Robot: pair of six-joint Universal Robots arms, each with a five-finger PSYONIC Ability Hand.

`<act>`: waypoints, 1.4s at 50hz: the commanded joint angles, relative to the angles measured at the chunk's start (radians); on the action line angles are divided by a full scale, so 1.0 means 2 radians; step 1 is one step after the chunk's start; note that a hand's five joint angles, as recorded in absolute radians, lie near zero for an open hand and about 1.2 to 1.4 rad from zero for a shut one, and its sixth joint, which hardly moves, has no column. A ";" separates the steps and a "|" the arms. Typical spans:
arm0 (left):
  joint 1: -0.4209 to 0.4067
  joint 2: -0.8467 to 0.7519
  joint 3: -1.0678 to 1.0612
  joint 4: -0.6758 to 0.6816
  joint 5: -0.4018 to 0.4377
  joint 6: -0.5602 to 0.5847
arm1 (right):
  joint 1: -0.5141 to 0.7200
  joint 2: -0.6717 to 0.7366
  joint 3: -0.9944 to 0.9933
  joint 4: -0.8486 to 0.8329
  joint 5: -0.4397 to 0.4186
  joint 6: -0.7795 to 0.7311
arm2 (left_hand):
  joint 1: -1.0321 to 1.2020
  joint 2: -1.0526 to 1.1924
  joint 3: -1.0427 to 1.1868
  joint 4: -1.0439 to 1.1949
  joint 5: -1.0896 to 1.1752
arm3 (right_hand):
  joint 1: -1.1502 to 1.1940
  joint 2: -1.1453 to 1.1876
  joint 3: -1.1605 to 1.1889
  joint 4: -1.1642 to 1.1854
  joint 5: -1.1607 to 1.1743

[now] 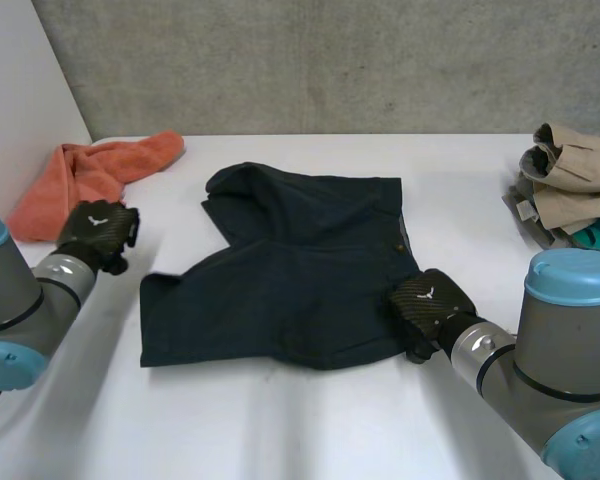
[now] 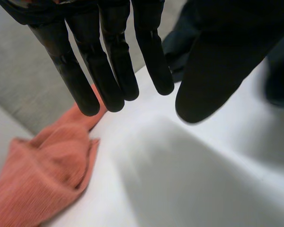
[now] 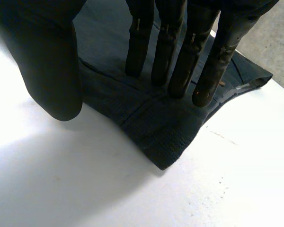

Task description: Fold the laundry.

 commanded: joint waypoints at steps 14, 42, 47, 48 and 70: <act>-0.023 0.036 -0.066 -0.001 0.125 -0.012 | -0.001 0.002 -0.001 0.001 0.000 0.000 | -0.070 -0.077 -0.079 -0.079 -0.079 | 0.104 0.053 0.052 0.054 0.066; -0.023 -0.013 -0.043 0.000 0.130 0.074 | -0.001 0.001 0.002 0.002 0.002 0.000 | -0.072 -0.078 -0.081 -0.081 -0.081 | 0.102 0.052 0.050 0.053 0.065; -0.024 -0.018 -0.036 0.000 0.130 0.074 | -0.001 0.001 0.002 0.002 0.002 0.000 | -0.058 -0.065 -0.068 -0.067 -0.068 | 0.102 0.052 0.050 0.053 0.065; -0.024 -0.020 -0.034 0.000 0.130 0.074 | -0.001 0.001 0.002 0.002 0.002 0.000 | -0.058 -0.065 -0.068 -0.067 -0.068 | 0.102 0.052 0.050 0.053 0.065; -0.035 -0.049 0.013 0.000 0.119 0.067 | -0.001 0.002 0.002 0.002 0.003 0.000 | 0.279 0.272 0.270 0.270 0.270 | 0.101 0.050 0.049 0.051 0.063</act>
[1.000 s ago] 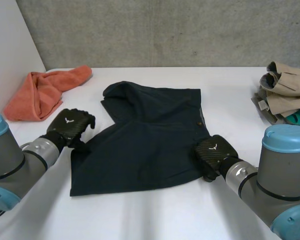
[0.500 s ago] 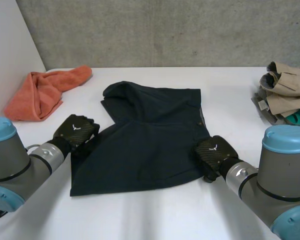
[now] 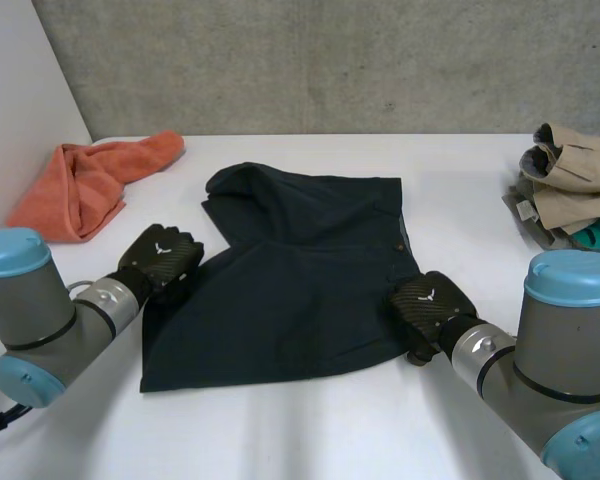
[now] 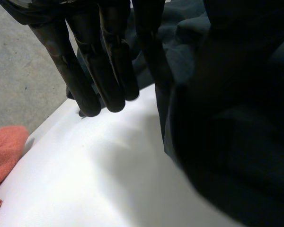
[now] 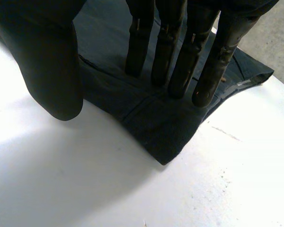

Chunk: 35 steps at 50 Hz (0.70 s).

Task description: Fold the laundry.

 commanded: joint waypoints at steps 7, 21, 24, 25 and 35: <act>0.013 -0.007 0.047 0.000 -0.086 -0.055 | 0.000 0.003 0.000 0.000 0.000 -0.001 | 0.237 0.236 0.240 0.238 0.241 | 0.101 0.050 0.049 0.051 0.061; 0.035 -0.039 0.088 -0.069 -0.128 -0.172 | 0.003 0.004 0.002 0.002 0.001 -0.001 | -0.031 -0.032 -0.028 -0.030 -0.026 | 0.101 0.050 0.049 0.051 0.061; 0.032 -0.034 0.079 -0.069 -0.101 -0.170 | 0.002 0.003 0.002 0.002 0.002 -0.001 | -0.196 -0.197 -0.193 -0.195 -0.192 | 0.101 0.050 0.049 0.051 0.061; 0.030 -0.033 0.077 -0.069 -0.093 -0.169 | 0.002 0.003 0.002 0.002 0.002 -0.001 | -0.195 -0.196 -0.192 -0.194 -0.190 | 0.099 0.049 0.048 0.050 0.060; 0.029 -0.008 0.035 -0.048 -0.022 -0.127 | 0.002 0.003 0.000 0.002 0.014 -0.001 | -0.149 -0.150 -0.146 -0.148 -0.145 | 0.096 0.046 0.045 0.047 0.057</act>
